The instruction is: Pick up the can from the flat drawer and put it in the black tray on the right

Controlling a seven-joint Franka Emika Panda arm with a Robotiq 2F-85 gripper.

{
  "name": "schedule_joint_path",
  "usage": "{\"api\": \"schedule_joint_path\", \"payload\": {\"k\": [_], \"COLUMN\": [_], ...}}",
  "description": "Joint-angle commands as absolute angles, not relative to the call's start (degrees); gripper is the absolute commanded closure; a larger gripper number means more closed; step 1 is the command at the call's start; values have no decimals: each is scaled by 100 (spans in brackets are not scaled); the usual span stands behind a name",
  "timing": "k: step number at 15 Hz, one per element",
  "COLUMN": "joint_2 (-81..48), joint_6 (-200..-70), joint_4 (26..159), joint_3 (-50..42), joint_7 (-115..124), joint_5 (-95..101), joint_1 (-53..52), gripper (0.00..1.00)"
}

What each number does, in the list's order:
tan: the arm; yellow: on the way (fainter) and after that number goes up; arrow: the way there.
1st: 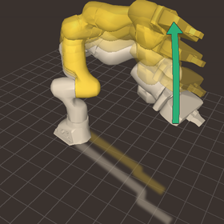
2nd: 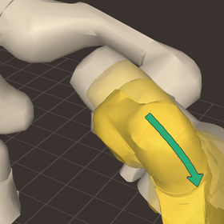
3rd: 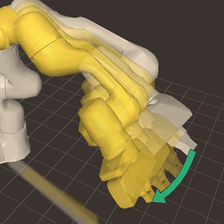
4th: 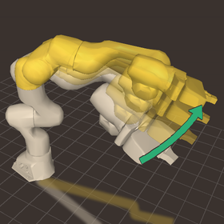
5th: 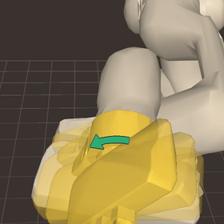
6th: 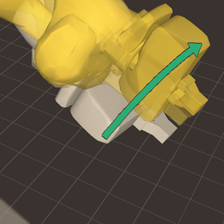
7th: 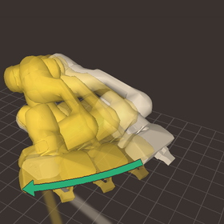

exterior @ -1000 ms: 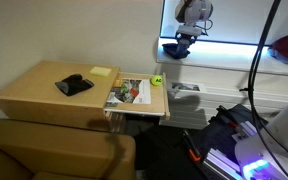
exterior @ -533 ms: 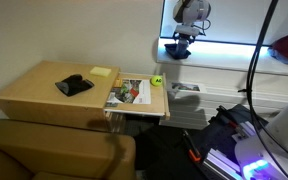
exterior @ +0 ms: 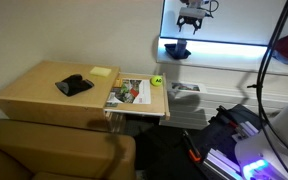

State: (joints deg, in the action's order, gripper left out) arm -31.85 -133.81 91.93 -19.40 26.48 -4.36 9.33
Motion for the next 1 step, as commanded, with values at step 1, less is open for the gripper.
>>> {"api": "schedule_joint_path", "payload": {"k": [1], "joint_2": [-2945], "joint_6": [-13093], "joint_4": [9231], "joint_3": [-1814], "joint_7": [2617], "joint_5": [-351], "joint_1": [1052], "gripper": [0]}}
